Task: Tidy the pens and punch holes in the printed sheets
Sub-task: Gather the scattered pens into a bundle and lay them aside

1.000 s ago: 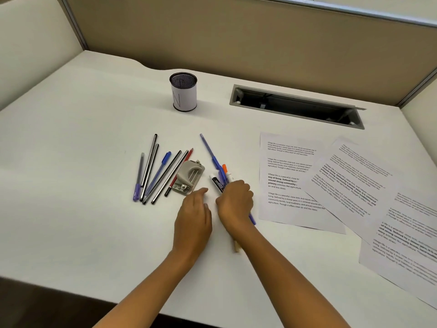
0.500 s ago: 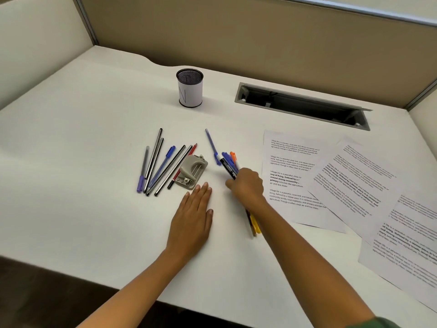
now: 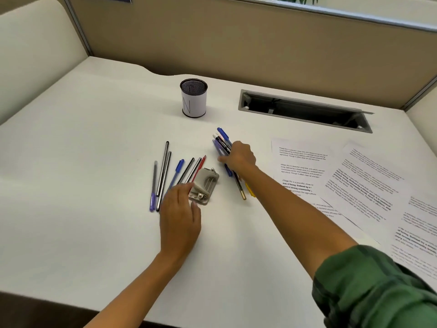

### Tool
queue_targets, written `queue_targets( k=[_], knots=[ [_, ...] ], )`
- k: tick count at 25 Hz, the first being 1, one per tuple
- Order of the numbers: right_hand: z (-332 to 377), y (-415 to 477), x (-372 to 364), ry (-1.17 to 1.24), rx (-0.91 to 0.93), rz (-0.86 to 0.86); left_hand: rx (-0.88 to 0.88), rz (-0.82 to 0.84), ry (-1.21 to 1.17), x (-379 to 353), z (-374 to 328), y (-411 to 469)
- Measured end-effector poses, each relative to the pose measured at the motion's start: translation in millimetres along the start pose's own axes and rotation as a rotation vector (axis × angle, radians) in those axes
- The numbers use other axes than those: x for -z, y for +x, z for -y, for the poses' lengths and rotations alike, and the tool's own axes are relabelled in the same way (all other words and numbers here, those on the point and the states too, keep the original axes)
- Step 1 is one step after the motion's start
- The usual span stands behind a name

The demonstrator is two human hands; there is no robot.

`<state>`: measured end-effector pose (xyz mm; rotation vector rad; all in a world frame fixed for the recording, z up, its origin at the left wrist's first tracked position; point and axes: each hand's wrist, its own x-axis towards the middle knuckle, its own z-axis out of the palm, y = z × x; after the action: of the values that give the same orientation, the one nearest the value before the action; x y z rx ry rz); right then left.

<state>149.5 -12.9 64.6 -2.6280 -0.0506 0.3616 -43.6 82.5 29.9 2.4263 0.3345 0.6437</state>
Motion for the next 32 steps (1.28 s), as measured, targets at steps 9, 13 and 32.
queue_targets(
  k=[9,13,32],
  knots=[
    [-4,3,-11,-0.148,-0.057,-0.041,0.431,0.276,0.153,-4,37,57],
    [-15,2,-6,-0.133,-0.069,-0.008,0.362,0.273,0.132,-7,43,68],
    [-30,-33,-22,0.12,-0.25,-0.091,0.284,0.335,0.466,-23,41,111]
  ],
)
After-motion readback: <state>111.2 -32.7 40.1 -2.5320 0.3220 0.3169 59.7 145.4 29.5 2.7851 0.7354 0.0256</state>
